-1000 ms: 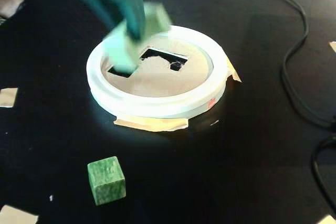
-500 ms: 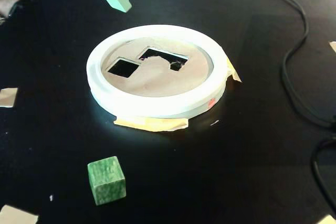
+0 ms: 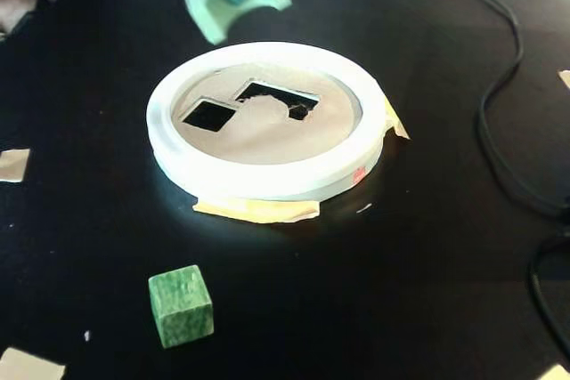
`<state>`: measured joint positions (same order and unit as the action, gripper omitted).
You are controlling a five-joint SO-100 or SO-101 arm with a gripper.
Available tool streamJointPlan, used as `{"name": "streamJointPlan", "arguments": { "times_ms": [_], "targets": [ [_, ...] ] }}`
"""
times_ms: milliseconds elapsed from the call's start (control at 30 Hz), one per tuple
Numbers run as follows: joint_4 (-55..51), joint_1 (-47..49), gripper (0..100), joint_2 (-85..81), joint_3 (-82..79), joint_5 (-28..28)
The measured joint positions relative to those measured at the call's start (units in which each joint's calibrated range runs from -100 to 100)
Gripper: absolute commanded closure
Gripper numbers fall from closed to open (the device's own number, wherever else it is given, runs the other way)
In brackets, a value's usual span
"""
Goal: Pick up the U shape block and drop it in corresponding U shaped hole
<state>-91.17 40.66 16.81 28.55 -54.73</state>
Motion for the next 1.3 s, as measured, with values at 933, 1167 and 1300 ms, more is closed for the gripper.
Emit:
{"name": "streamJointPlan", "arguments": {
  "times_ms": [933,1167,1300],
  "targets": [
    [18.33,6.39,99,15.07,-4.1,-16.21],
    [18.91,6.89,99,15.07,-7.32,-16.21],
    [19.69,6.59,98,17.3,-7.32,-16.21]
  ]
}}
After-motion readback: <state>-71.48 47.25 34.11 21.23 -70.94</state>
